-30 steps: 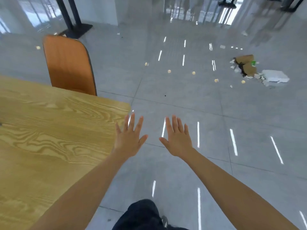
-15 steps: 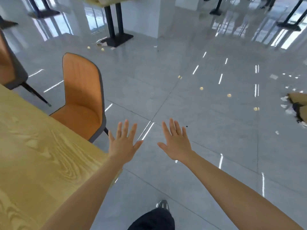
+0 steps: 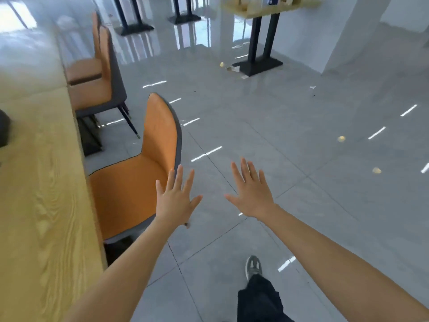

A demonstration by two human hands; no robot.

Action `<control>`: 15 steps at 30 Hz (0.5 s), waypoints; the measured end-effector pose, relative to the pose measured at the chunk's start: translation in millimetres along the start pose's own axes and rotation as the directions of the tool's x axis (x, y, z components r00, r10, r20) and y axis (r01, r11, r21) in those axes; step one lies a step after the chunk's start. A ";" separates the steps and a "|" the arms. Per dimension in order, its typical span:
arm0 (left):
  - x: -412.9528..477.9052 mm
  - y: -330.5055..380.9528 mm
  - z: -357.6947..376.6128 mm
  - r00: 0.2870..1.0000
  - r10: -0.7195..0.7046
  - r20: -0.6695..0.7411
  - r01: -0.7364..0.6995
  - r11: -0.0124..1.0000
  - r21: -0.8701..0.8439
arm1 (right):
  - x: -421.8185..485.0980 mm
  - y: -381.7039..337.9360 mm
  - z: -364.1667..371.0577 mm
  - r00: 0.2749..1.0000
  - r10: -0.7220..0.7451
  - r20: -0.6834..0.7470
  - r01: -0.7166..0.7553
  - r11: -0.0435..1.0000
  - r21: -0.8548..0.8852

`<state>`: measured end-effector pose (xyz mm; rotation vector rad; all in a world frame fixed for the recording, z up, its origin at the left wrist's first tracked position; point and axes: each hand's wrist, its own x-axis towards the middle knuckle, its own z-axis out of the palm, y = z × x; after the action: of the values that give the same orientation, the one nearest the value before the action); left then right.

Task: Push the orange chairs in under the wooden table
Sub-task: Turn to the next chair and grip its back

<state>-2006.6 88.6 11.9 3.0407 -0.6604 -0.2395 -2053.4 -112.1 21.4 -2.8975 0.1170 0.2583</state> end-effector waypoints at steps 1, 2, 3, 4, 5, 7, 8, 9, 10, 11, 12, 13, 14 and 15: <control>19.8 2.2 -3.4 0.999 -0.044 -0.008 0.044 0.999 -0.005 | 24.5 10.3 -8.7 0.999 -0.044 0.005 0.044 0.999 -0.010; 38.9 3.9 -8.0 0.996 -0.092 -0.017 0.092 0.996 -0.012 | 48.6 20.1 -18.8 0.996 -0.091 0.016 0.091 0.995 -0.027; 57.0 5.6 -13.8 0.990 -0.141 -0.027 0.140 0.990 -0.021 | 72.3 28.9 -29.8 0.990 -0.138 0.031 0.139 0.989 -0.042; 73.4 6.2 -19.8 0.981 -0.188 -0.039 0.187 0.982 -0.031 | 96.0 36.7 -41.0 0.982 -0.182 0.043 0.184 0.981 -0.057; 89.3 6.2 -26.0 0.971 -0.234 -0.053 0.232 0.972 -0.041 | 120.3 43.4 -51.8 0.973 -0.225 0.048 0.228 0.971 -0.074; 117.2 3.4 -36.9 0.947 -0.315 -0.066 0.312 0.948 -0.057 | 167.1 50.1 -71.4 0.951 -0.304 0.053 0.308 0.946 -0.102; 129.1 0.9 -41.3 0.934 -0.351 -0.064 0.347 0.936 -0.060 | 188.7 50.2 -79.2 0.939 -0.338 0.062 0.343 0.934 -0.101; 140.5 -2.0 -44.5 0.921 -0.385 -0.061 0.382 0.922 -0.064 | 209.6 48.6 -85.1 0.924 -0.375 0.070 0.380 0.920 -0.094; 151.9 -5.6 -46.3 0.905 -0.421 -0.056 0.417 0.906 -0.072 | 230.1 45.8 -89.2 0.906 -0.415 0.080 0.421 0.903 -0.087; 164.2 -9.9 -47.4 0.889 -0.456 -0.048 0.451 0.888 -0.086 | 250.0 41.8 -92.4 0.884 -0.458 0.096 0.466 0.881 -0.083; 177.1 -14.9 -47.6 0.871 -0.490 -0.039 0.484 0.869 -0.105 | 270.2 36.6 -95.0 0.857 -0.502 0.118 0.512 0.855 -0.084; 190.6 -20.6 -47.5 0.854 -0.519 -0.030 0.512 0.849 -0.128 | 290.6 30.6 -97.1 0.827 -0.544 0.141 0.558 0.825 -0.093; 203.8 -27.0 -47.0 0.838 -0.546 -0.022 0.537 0.829 -0.156 | 311.1 23.7 -98.9 0.798 -0.581 0.162 0.599 0.794 -0.104; 217.9 -34.3 -46.2 0.820 -0.571 -0.016 0.559 0.808 -0.187 | 331.9 15.9 -100.6 0.769 -0.613 0.181 0.635 0.764 -0.111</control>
<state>-1789.6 29.1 24.1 2.9634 0.2867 -0.1780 -1712.7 -170.6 53.4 -2.8589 -0.9303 0.3455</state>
